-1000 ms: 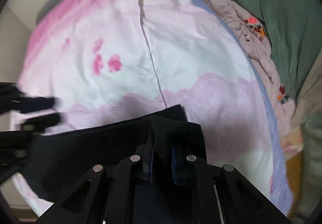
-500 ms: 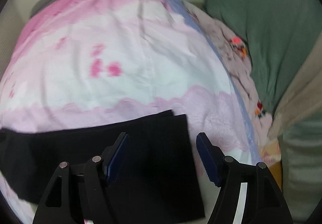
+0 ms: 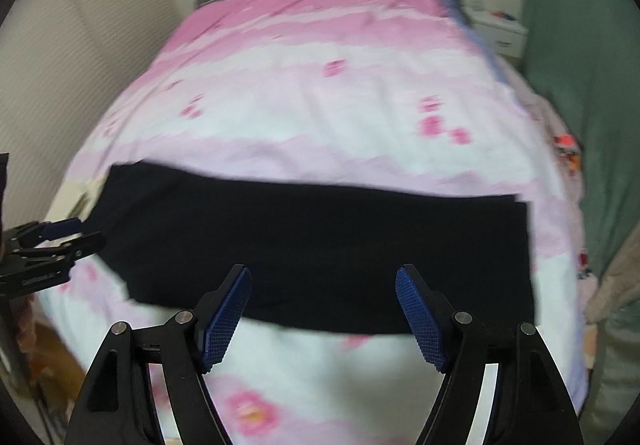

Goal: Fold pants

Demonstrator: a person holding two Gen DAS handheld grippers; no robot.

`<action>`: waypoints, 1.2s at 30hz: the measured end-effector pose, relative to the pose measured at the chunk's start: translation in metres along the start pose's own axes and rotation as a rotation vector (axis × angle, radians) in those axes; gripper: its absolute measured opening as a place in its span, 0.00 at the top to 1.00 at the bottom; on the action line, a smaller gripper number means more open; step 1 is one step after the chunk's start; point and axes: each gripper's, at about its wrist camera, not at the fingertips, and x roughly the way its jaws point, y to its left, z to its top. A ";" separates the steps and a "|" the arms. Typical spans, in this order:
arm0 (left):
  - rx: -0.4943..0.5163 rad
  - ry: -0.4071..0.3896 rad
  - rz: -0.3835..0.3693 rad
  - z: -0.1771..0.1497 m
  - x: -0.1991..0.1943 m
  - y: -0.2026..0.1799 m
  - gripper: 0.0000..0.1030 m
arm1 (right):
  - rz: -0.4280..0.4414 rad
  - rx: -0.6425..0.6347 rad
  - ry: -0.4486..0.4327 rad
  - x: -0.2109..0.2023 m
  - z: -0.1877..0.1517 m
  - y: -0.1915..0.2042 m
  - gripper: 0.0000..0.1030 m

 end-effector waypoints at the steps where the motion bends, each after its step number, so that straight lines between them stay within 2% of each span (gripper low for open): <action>1: -0.031 -0.008 0.018 -0.010 -0.005 0.013 0.30 | 0.024 -0.012 0.006 0.001 -0.004 0.012 0.27; 5: -0.170 -0.012 0.064 -0.055 -0.019 0.076 0.30 | 0.109 -0.082 0.032 0.010 -0.018 0.071 0.27; 8: -0.234 0.001 0.090 -0.084 -0.022 0.120 0.30 | 0.156 -0.134 0.054 0.017 -0.028 0.112 0.27; 12: -0.274 0.025 0.099 -0.113 -0.014 0.171 0.30 | 0.170 -0.185 0.069 0.028 -0.044 0.163 0.27; 15: -0.233 0.044 0.083 -0.125 0.001 0.204 0.30 | 0.174 -0.195 0.079 0.038 -0.057 0.198 0.27; 17: -0.186 0.070 0.099 -0.127 0.012 0.216 0.30 | 0.170 -0.193 0.094 0.049 -0.069 0.225 0.27; 20: -0.129 0.093 0.043 -0.129 0.029 0.237 0.30 | 0.154 -0.150 0.138 0.070 -0.083 0.257 0.27; 23: -0.099 0.106 0.041 -0.132 0.049 0.253 0.30 | 0.171 -0.137 0.145 0.094 -0.099 0.289 0.29; 26: -0.116 0.128 0.013 -0.133 0.072 0.263 0.30 | 0.167 -0.142 0.172 0.127 -0.111 0.315 0.39; 31: -0.172 0.142 -0.009 -0.133 0.106 0.267 0.30 | 0.170 -0.138 0.170 0.164 -0.117 0.336 0.40; 36: -0.199 0.156 -0.051 -0.137 0.135 0.262 0.30 | 0.173 -0.085 0.182 0.201 -0.122 0.330 0.40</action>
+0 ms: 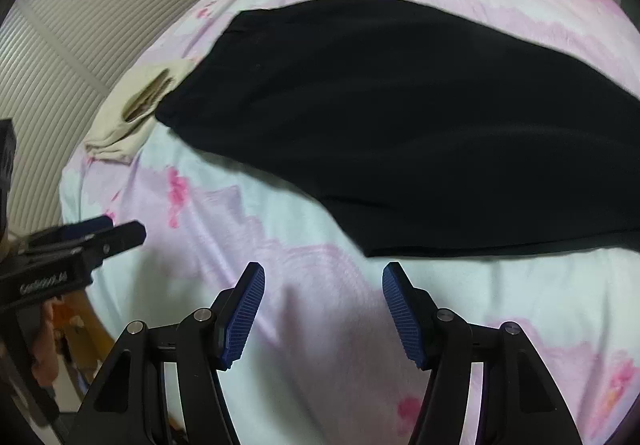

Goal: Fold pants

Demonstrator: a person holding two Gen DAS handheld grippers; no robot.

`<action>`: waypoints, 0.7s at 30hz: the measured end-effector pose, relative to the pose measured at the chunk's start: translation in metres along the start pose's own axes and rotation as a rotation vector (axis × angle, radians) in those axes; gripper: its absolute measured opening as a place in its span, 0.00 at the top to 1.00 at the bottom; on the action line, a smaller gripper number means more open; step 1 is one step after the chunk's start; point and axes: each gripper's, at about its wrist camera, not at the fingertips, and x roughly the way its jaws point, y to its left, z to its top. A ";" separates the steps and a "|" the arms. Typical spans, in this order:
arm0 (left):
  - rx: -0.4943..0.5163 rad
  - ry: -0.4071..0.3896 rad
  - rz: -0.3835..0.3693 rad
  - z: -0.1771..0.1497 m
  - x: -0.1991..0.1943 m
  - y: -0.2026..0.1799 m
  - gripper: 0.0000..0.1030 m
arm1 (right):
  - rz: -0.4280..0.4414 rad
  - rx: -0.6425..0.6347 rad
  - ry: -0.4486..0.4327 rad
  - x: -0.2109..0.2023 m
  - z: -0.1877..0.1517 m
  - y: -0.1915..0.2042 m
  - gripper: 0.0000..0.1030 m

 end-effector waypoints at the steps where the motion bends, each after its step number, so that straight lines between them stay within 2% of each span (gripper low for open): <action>1: -0.006 0.005 -0.002 -0.001 0.003 0.000 0.30 | -0.005 0.007 0.001 0.006 0.000 -0.002 0.40; 3: -0.024 0.020 -0.012 -0.005 0.008 0.001 0.30 | -0.014 0.010 0.008 0.018 0.003 -0.006 0.46; 5: -0.035 0.029 -0.015 -0.010 0.010 0.001 0.30 | -0.034 0.002 0.006 0.026 0.006 -0.008 0.47; 8: -0.026 0.036 0.000 -0.017 0.008 0.001 0.30 | -0.072 -0.029 -0.010 0.028 0.011 -0.002 0.55; 10: -0.021 0.037 0.005 -0.021 0.006 0.000 0.30 | -0.095 -0.082 -0.045 0.024 0.014 0.009 0.55; 14: -0.010 0.044 0.007 -0.026 0.003 -0.003 0.30 | -0.192 -0.182 -0.060 0.036 0.015 0.025 0.57; 18: -0.028 0.037 0.022 -0.027 -0.004 -0.001 0.30 | -0.263 -0.218 -0.041 0.040 0.017 0.031 0.79; 21: -0.051 0.034 0.042 -0.026 -0.009 0.004 0.30 | -0.235 -0.281 -0.098 0.012 0.013 0.053 0.81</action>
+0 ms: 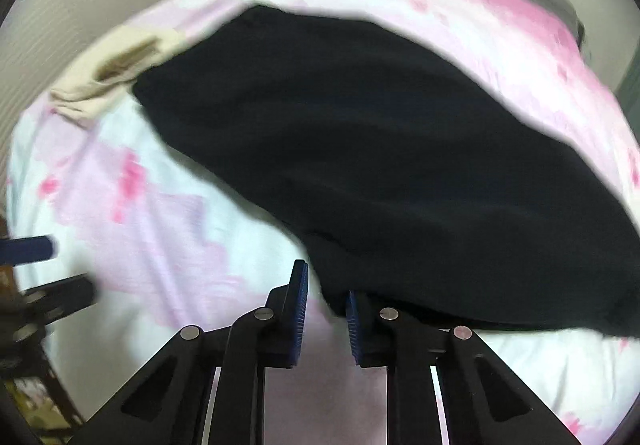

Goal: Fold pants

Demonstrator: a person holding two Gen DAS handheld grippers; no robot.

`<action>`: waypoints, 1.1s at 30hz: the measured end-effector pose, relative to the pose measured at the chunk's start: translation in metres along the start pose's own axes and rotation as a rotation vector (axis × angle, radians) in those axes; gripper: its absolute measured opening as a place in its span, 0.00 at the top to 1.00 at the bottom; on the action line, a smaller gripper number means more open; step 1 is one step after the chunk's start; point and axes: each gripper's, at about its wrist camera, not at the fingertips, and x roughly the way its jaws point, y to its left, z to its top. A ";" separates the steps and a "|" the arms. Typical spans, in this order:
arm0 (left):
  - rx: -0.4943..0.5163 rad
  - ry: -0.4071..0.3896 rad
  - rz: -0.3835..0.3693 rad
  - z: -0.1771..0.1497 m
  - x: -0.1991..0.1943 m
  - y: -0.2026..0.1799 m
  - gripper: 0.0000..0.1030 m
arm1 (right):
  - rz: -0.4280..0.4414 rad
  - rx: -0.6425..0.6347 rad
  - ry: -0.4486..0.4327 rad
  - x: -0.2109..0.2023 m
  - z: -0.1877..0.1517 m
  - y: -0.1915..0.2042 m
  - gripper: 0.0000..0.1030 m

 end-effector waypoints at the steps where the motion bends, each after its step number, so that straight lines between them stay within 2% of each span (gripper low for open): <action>1: 0.000 0.001 0.011 0.001 -0.001 0.001 0.30 | -0.011 -0.039 -0.005 -0.004 0.001 0.007 0.81; 5: -0.004 -0.011 0.034 0.009 -0.008 0.008 0.30 | 0.037 0.044 0.082 0.012 0.004 -0.005 0.80; 7: 0.017 -0.026 0.052 0.015 -0.012 0.010 0.30 | 0.039 0.034 0.122 0.016 0.005 -0.010 0.76; 8: 0.028 -0.035 0.063 0.019 -0.014 0.011 0.30 | 0.039 0.036 0.142 0.015 0.005 -0.014 0.69; 9: 0.038 -0.043 0.071 0.024 -0.015 0.014 0.30 | 0.063 0.041 0.158 0.012 0.005 -0.015 0.63; 12: 0.050 -0.072 0.068 0.046 -0.021 0.027 0.30 | 0.165 0.041 0.198 -0.007 0.003 -0.010 0.61; 14: 0.057 -0.100 0.040 0.063 -0.028 0.035 0.30 | 0.203 0.044 0.191 -0.026 0.005 -0.008 0.61; 16: 0.071 -0.141 0.019 0.089 -0.033 0.046 0.30 | 0.187 0.081 0.147 -0.046 0.014 -0.014 0.53; 17: 0.078 -0.155 0.005 0.101 -0.035 0.049 0.30 | 0.162 0.122 0.123 -0.053 0.024 -0.020 0.46; 21: 0.170 -0.220 -0.125 0.170 -0.031 0.059 0.31 | 0.112 0.220 0.057 -0.059 0.068 -0.044 0.45; 24: 0.247 -0.222 -0.204 0.216 -0.023 0.059 0.31 | 0.082 0.274 0.020 -0.044 0.117 -0.056 0.45; 27: 0.317 -0.205 -0.247 0.266 -0.005 0.056 0.31 | 0.068 0.321 -0.021 -0.024 0.156 -0.066 0.45; 29: 0.354 -0.195 -0.252 0.285 0.006 0.049 0.31 | 0.040 0.341 -0.025 -0.006 0.182 -0.067 0.45; 33: 0.392 -0.126 -0.335 0.321 0.043 0.041 0.38 | 0.064 0.386 -0.012 0.035 0.227 -0.060 0.45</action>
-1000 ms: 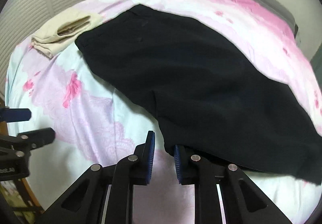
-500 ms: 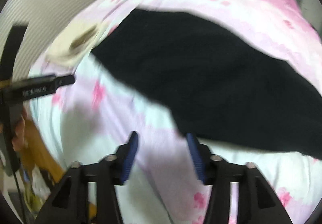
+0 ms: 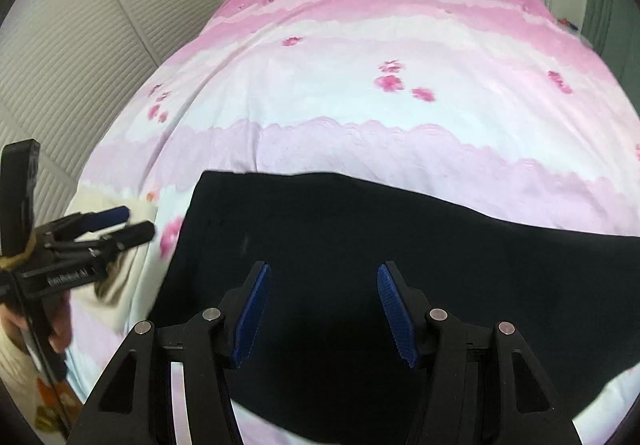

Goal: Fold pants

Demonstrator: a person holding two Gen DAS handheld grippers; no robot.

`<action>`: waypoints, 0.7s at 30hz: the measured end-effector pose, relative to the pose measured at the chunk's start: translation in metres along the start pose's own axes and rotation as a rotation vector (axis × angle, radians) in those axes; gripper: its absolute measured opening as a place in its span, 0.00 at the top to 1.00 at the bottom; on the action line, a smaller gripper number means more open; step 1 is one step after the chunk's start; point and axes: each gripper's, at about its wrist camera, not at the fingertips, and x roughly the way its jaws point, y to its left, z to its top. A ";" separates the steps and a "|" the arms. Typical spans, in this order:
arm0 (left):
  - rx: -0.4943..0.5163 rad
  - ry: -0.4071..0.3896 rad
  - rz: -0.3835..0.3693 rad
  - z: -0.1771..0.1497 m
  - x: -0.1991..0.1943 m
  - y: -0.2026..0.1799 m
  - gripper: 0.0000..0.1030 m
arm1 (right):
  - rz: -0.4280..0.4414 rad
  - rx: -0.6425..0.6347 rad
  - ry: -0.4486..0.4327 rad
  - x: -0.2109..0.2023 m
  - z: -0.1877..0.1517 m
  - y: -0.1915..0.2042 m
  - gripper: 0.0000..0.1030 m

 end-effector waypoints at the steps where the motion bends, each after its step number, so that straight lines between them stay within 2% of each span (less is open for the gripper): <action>1: -0.005 0.014 -0.013 0.003 0.006 0.003 0.42 | 0.008 0.006 0.007 0.007 0.004 0.001 0.45; 5: -0.026 0.053 -0.037 0.019 0.038 0.021 0.45 | 0.019 0.002 0.044 0.034 0.003 0.019 0.45; 7: -0.026 0.076 -0.042 0.024 0.051 0.026 0.56 | 0.025 -0.005 0.059 0.045 0.003 0.025 0.45; 9: -0.033 0.093 -0.045 0.028 0.059 0.029 0.62 | 0.020 -0.025 0.073 0.054 0.004 0.029 0.45; 13: -0.062 0.105 -0.136 0.025 0.058 0.031 0.71 | 0.015 -0.047 0.096 0.065 0.005 0.031 0.45; 15: -0.063 0.091 -0.166 0.024 0.050 0.030 0.74 | 0.020 -0.036 0.100 0.068 0.007 0.029 0.45; 18: -0.067 0.078 -0.287 0.028 0.043 0.027 0.74 | 0.029 -0.027 0.104 0.072 0.010 0.026 0.45; 21: -0.073 0.124 -0.255 0.036 0.063 0.024 0.74 | 0.034 -0.023 0.102 0.074 0.012 0.025 0.45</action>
